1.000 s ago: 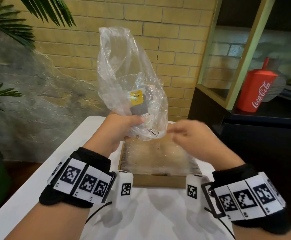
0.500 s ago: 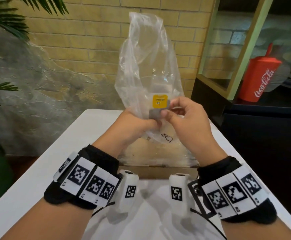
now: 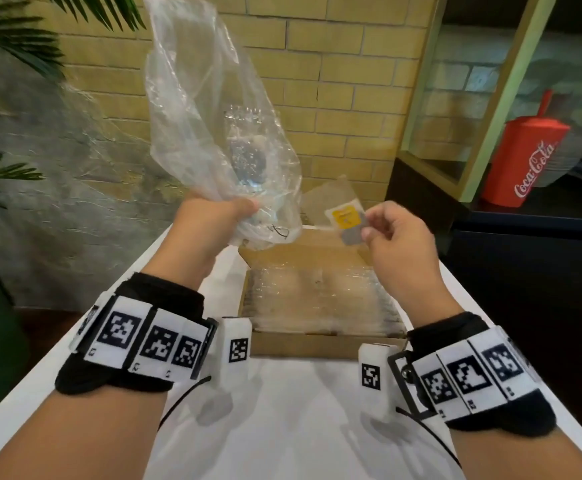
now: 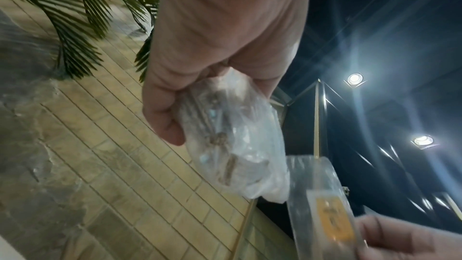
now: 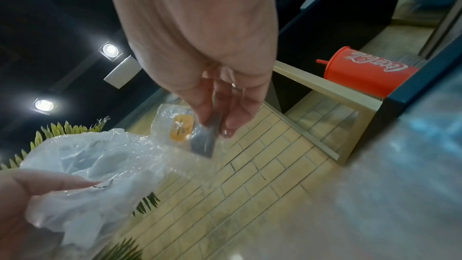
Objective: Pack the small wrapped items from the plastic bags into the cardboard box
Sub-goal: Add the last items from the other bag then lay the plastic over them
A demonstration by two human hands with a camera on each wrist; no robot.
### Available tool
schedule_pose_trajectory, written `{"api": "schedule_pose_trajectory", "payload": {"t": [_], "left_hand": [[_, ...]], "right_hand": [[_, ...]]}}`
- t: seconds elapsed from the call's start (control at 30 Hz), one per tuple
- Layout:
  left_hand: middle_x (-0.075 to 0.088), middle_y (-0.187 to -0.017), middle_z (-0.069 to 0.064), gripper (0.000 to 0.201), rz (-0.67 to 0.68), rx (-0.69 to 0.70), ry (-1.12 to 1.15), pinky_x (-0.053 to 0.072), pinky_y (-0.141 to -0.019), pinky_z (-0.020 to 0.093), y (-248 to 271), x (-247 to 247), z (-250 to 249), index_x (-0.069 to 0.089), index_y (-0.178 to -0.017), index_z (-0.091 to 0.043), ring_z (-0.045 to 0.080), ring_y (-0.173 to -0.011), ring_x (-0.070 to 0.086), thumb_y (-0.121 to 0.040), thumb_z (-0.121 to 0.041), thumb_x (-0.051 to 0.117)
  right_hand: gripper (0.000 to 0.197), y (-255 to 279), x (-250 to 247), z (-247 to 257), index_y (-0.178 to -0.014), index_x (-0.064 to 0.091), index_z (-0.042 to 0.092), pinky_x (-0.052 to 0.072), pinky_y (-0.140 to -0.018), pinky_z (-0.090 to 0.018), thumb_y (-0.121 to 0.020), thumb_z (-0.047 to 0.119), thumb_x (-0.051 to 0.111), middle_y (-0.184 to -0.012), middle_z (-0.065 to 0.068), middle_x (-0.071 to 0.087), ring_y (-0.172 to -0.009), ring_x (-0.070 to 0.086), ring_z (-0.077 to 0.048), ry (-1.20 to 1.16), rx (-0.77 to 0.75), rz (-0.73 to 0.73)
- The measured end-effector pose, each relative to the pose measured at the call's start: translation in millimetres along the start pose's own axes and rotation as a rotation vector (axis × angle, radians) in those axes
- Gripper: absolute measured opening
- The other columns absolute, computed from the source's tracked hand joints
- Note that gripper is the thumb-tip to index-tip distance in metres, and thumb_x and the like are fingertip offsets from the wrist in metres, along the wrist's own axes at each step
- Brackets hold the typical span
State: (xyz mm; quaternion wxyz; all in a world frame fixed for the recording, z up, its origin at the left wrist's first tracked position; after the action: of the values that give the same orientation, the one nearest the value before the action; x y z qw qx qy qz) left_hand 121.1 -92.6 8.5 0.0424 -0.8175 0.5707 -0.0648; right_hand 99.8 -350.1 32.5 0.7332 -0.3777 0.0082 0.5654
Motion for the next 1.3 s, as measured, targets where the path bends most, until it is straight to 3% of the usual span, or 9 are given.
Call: {"api": "schedule_pose_trajectory", "payload": {"t": [0.17, 0.43, 0.63, 0.77, 0.87, 0.93, 1.0, 1.1, 1.3], "left_hand": [[0.059, -0.078, 0.001, 0.024, -0.058, 0.028, -0.029, 0.043, -0.061, 0.025, -5, -17, -7, 0.059, -0.098, -0.007, 0.017, -0.069, 0.057, -0.077, -0.013, 0.070], [0.062, -0.083, 0.005, 0.013, -0.013, -0.017, -0.017, 0.047, -0.073, 0.033, 0, -6, -3, 0.060, -0.082, -0.012, 0.023, -0.077, 0.060, -0.076, -0.013, 0.071], [0.063, -0.100, 0.009, 0.058, 0.045, -0.036, 0.002, 0.048, -0.065, 0.029, 4, 6, 0, 0.053, -0.120, -0.003, 0.023, -0.083, 0.063, -0.069, -0.017, 0.076], [0.063, -0.103, 0.010, 0.052, 0.069, -0.045, 0.007, 0.047, -0.062, 0.028, 5, 11, 2, 0.051, -0.122, -0.003, 0.023, -0.083, 0.063, -0.076, -0.013, 0.072], [0.064, -0.109, 0.014, 0.048, 0.127, -0.070, 0.001, 0.049, -0.064, 0.030, 9, 20, 4, 0.052, -0.123, -0.003, 0.027, -0.089, 0.064, -0.078, -0.010, 0.069], [0.064, -0.111, 0.018, 0.044, 0.197, -0.091, -0.022, 0.050, -0.071, 0.035, 15, 30, 6, 0.053, -0.121, -0.003, 0.033, -0.095, 0.064, -0.079, -0.006, 0.067], [0.065, -0.106, 0.017, 0.035, 0.266, -0.093, -0.054, 0.049, -0.075, 0.038, 23, 41, 7, 0.056, -0.115, -0.004, 0.034, -0.095, 0.064, -0.080, -0.002, 0.065], [0.068, -0.106, 0.013, 0.032, 0.405, -0.083, -0.083, 0.052, -0.081, 0.039, 39, 64, 8, 0.059, -0.111, -0.010, 0.030, -0.098, 0.066, -0.082, 0.002, 0.060], [0.068, -0.110, 0.013, 0.035, 0.583, -0.084, -0.084, 0.052, -0.087, 0.043, 60, 86, 10, 0.062, -0.109, -0.017, 0.025, -0.101, 0.066, -0.080, 0.003, 0.062]], "right_hand": [[0.019, 4, 25, -15, -0.091, 0.064, 0.021, 0.043, -0.072, -0.028, -0.090, 0.007, 0.051, -0.091, 0.002, 0.062, -0.088, 0.055, -0.016, 0.279, 0.044, 0.201], [0.035, 18, 52, -25, -0.128, 0.054, 0.024, 0.037, -0.091, -0.024, -0.094, 0.016, 0.048, -0.140, -0.002, 0.048, -0.124, 0.048, -0.020, 0.487, 0.128, 0.552], [0.069, 60, 88, -14, -0.149, 0.011, 0.023, 0.011, -0.118, -0.039, -0.093, 0.046, 0.044, -0.158, 0.008, 0.002, -0.145, 0.005, -0.017, 0.610, -0.024, 0.992], [0.074, 76, 87, -15, -0.149, 0.008, 0.022, 0.015, -0.116, -0.034, -0.092, 0.048, 0.046, -0.158, 0.007, 0.006, -0.144, 0.013, -0.017, 0.666, -0.019, 1.138], [0.055, 63, 71, 2, -0.141, 0.038, 0.024, 0.031, -0.104, -0.026, -0.091, 0.045, 0.050, -0.144, 0.005, 0.043, -0.128, 0.042, -0.013, 0.575, -0.017, 1.026], [0.034, 37, 49, 24, -0.112, 0.066, 0.017, 0.039, -0.084, -0.025, -0.090, 0.039, 0.054, -0.101, 0.001, 0.067, -0.090, 0.056, -0.009, 0.386, -0.016, 0.726], [0.027, 17, 19, 37, -0.084, 0.068, 0.009, 0.042, -0.066, -0.028, -0.089, 0.033, 0.057, -0.068, -0.002, 0.057, -0.063, 0.049, -0.011, 0.165, -0.007, 0.400], [0.010, 10, 0, 38, -0.089, 0.063, 0.021, 0.045, -0.066, -0.024, -0.085, 0.030, 0.062, -0.073, 0.006, 0.056, -0.066, 0.050, -0.004, -0.015, 0.017, 0.166], [0.020, 7, 2, 16, -0.086, 0.057, 0.020, 0.040, -0.061, -0.018, -0.078, 0.031, 0.072, -0.077, 0.008, 0.054, -0.068, 0.047, -0.003, -0.107, 0.099, 0.051]]}}
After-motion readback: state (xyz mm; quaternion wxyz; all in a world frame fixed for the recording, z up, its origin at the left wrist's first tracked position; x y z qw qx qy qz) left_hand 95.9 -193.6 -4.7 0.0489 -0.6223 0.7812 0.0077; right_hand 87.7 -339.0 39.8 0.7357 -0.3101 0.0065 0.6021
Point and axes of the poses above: each hand's wrist, its own y-axis away from the middle knuckle, its own x-axis out of the palm, z = x × y, the point moved 10 cm from there along -y, towards the middle knuckle
